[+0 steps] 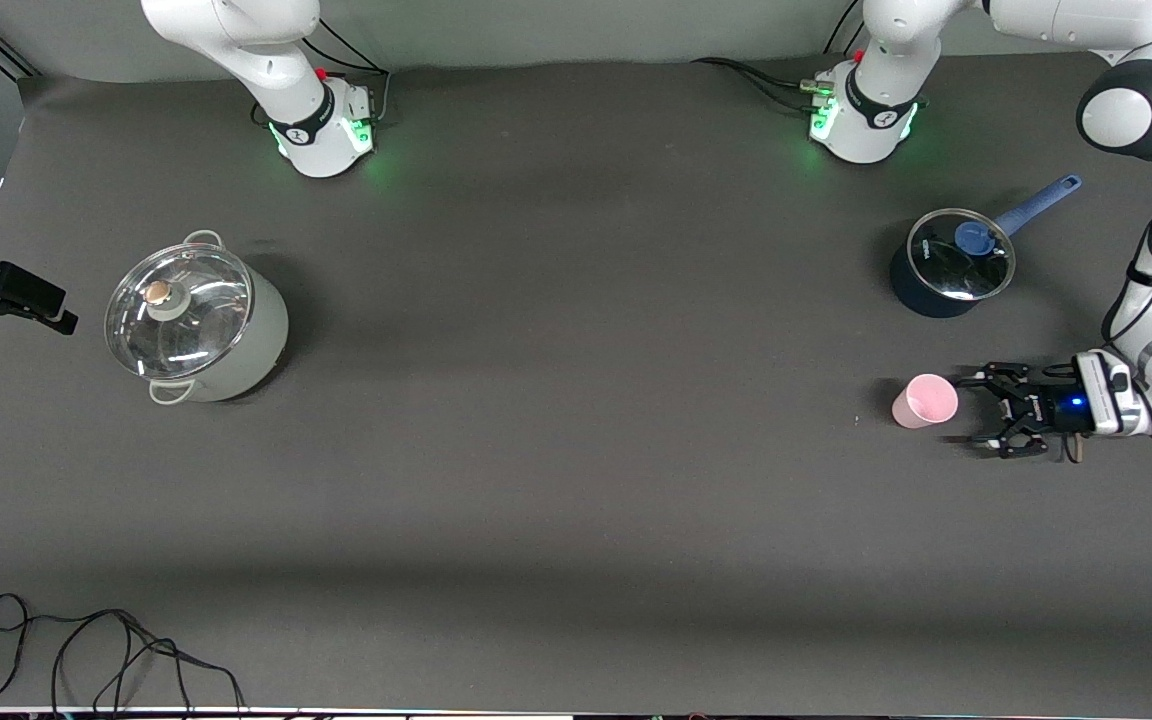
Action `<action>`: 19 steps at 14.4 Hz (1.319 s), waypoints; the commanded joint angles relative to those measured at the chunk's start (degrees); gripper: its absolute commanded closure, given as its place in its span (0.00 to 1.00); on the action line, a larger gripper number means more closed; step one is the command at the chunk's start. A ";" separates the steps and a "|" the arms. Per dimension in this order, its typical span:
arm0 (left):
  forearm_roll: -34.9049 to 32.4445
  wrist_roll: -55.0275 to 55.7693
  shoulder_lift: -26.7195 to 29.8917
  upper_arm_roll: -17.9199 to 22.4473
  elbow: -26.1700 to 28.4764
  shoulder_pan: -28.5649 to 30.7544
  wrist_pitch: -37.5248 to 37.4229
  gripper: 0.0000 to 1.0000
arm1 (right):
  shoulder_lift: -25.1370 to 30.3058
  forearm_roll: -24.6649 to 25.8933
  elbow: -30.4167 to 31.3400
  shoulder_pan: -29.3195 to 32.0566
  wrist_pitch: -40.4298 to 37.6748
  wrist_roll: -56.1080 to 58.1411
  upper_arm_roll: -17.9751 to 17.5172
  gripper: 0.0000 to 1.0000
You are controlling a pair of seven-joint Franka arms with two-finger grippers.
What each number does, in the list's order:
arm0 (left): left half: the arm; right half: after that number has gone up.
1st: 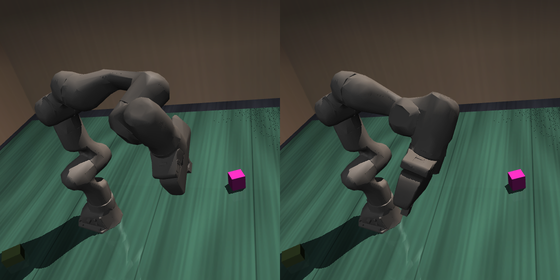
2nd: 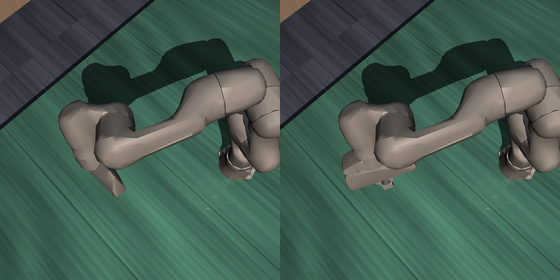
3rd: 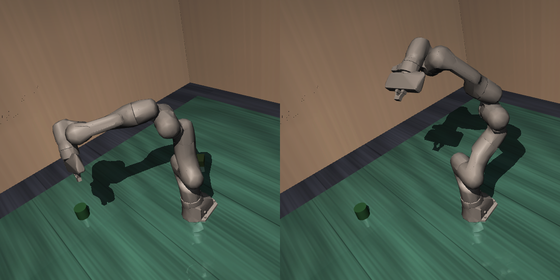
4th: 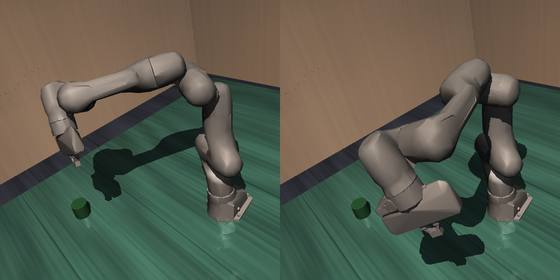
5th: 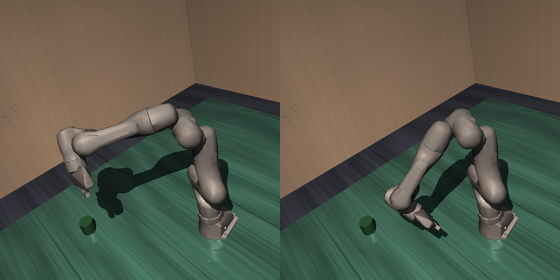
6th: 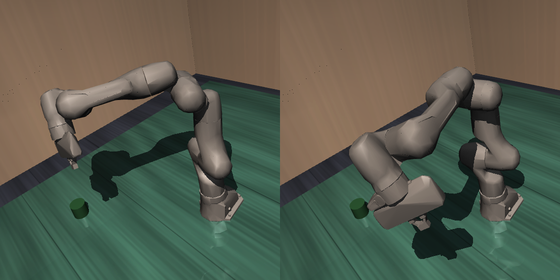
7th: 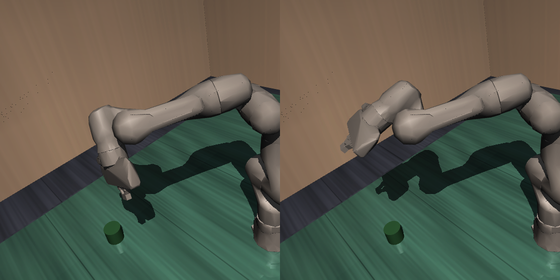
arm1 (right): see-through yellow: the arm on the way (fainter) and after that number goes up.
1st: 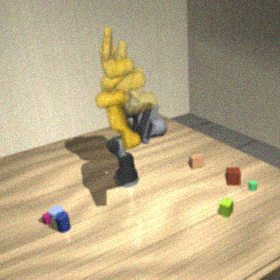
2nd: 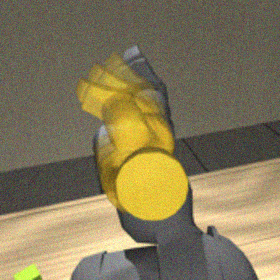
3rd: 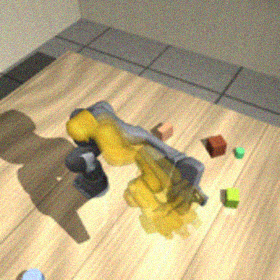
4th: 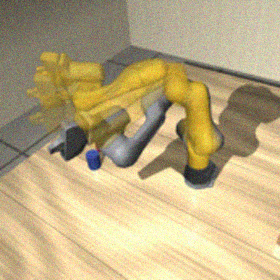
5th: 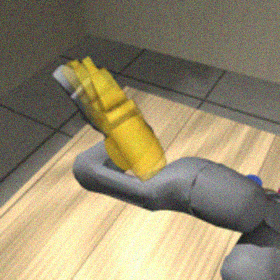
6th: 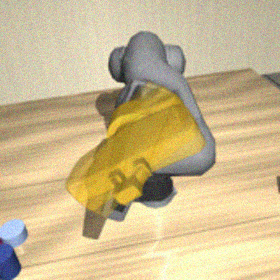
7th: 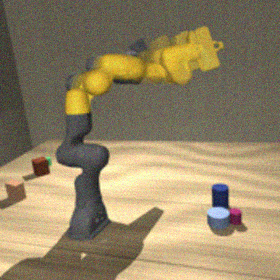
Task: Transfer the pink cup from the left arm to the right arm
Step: 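Close the left gripper around the pink cup and lift it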
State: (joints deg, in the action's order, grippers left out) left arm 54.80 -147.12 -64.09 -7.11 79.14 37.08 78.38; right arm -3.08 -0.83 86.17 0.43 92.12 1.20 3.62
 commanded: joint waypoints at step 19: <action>4.53 -1.68 0.46 -0.27 3.48 -6.23 1.43 0.08 | 0.00 -0.49 0.40 -2.19 0.43 4.16 1.91 0.00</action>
State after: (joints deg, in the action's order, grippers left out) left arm 57.34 -147.55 -64.37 -7.83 81.28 32.54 78.93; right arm -3.26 -0.83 86.28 -1.42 92.16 4.36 5.16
